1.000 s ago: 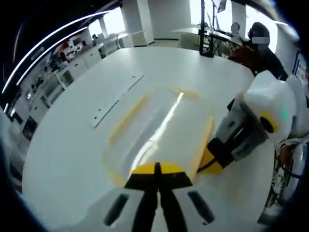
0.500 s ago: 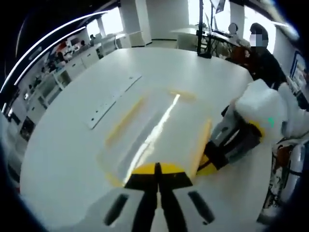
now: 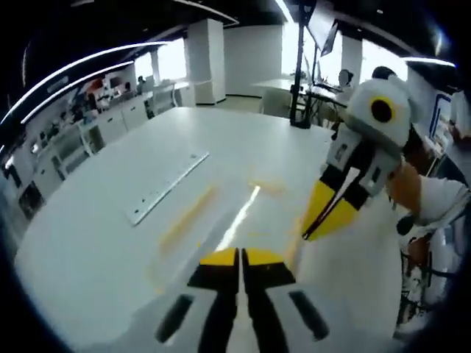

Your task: Snap each plastic latch of the storage box into its locked position after aligning the lid with the box until every specified latch is closed and the lid sits flush.

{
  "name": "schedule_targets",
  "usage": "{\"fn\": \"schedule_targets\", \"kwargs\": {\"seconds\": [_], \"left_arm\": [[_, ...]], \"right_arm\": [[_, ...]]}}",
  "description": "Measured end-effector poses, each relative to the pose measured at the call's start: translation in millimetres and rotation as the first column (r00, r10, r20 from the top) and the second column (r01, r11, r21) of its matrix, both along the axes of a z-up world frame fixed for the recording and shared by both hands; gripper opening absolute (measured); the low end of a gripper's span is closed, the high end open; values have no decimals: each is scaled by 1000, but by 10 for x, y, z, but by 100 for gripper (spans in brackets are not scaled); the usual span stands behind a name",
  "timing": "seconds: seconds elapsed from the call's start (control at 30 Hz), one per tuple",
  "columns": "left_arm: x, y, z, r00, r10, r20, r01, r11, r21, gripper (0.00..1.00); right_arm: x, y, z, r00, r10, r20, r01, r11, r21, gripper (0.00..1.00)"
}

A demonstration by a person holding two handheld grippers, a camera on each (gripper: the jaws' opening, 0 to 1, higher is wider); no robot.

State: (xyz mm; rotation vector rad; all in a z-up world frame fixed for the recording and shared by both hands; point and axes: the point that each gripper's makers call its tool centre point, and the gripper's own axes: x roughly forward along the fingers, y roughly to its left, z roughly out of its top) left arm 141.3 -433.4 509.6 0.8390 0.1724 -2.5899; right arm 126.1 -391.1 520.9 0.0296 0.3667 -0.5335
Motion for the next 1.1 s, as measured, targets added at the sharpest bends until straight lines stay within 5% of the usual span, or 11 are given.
{"fn": "schedule_targets", "kwargs": {"seconds": [0.2, 0.33, 0.5, 0.6, 0.7, 0.9, 0.97, 1.1], "left_arm": [[44, 103, 458, 991, 24, -133, -42, 991, -130, 10], [320, 158, 874, 965, 101, -242, -169, 946, -278, 19], [719, 359, 1148, 940, 158, -303, -273, 880, -389, 30], [1175, 564, 1302, 904, 227, -362, -386, 798, -463, 34], [1483, 687, 1304, 873, 280, -400, -459, 749, -478, 35], [2191, 869, 1240, 766, 404, -499, -634, 601, -487, 42], [2355, 913, 1131, 736, 447, -509, -673, 567, -475, 40], [2530, 953, 900, 697, 498, -516, -716, 533, -451, 43]], "right_arm": [[-323, 15, 415, 992, -87, 94, 97, 989, -108, 8], [-693, 93, 742, 973, -171, 152, 199, 960, -199, 13], [-1112, 258, 992, 947, -239, 214, 292, 919, -264, 17], [-1545, 475, 1139, 912, -312, 264, 389, 863, -323, 18], [-1872, 624, 1184, 876, -374, 305, 469, 810, -352, 19], [-2311, 902, 1082, 814, -476, 333, 580, 706, -406, 23], [-2388, 972, 984, 799, -498, 336, 601, 688, -407, 26], [-2559, 1020, 764, 754, -566, 335, 656, 617, -435, 29]]}}
